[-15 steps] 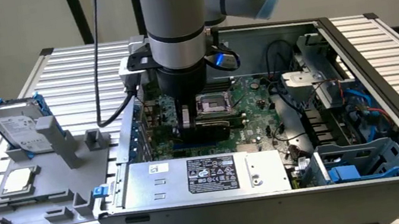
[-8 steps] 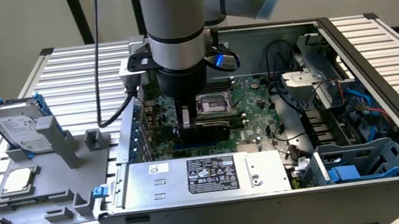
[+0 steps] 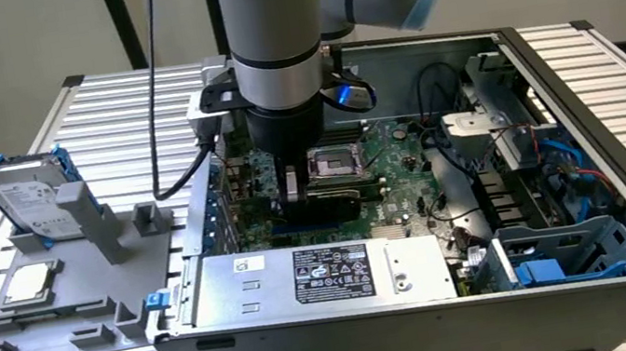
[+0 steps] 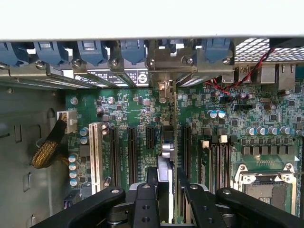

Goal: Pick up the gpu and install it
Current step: 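Insert the gpu into the slot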

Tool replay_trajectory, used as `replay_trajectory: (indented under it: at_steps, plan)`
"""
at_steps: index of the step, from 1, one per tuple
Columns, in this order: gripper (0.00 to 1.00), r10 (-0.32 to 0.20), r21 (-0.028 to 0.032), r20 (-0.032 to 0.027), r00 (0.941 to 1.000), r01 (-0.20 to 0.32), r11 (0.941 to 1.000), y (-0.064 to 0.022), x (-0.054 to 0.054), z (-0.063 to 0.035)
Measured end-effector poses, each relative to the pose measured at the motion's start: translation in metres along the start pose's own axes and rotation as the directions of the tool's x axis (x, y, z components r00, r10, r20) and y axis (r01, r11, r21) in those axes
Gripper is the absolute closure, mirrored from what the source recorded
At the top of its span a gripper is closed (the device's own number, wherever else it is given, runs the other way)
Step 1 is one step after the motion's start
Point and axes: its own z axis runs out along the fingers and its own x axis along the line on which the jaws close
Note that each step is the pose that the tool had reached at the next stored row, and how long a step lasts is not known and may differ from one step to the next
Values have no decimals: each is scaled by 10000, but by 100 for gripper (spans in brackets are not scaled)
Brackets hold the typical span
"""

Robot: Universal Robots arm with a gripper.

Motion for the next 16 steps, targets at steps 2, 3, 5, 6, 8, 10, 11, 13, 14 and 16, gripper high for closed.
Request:
replay_trajectory:
  at_steps: [2,3,5,6,8,10,11,13,14,16]
  plan:
    - [73,-7,1,5,10000,7,10000,1,-2,-7]
    - [73,-12,11,24,10000,12,10000,0,-5,-8]
    - [73,-22,7,16,10000,22,10000,1,-10,-22]
    - [73,-30,-1,2,10000,30,10000,3,-9,-31]
    - [73,-36,4,5,10000,36,10000,6,-9,-30]
    - [73,-36,5,3,10000,36,10000,10,-8,-30]
    - [73,-37,5,2,10000,37,10000,12,-8,-27]
    - [73,-36,3,1,10000,36,10000,14,-7,-17]
    - [73,-36,3,1,10000,36,10000,14,-7,-11]
    - [73,-37,3,-1,10000,37,10000,15,-6,3]
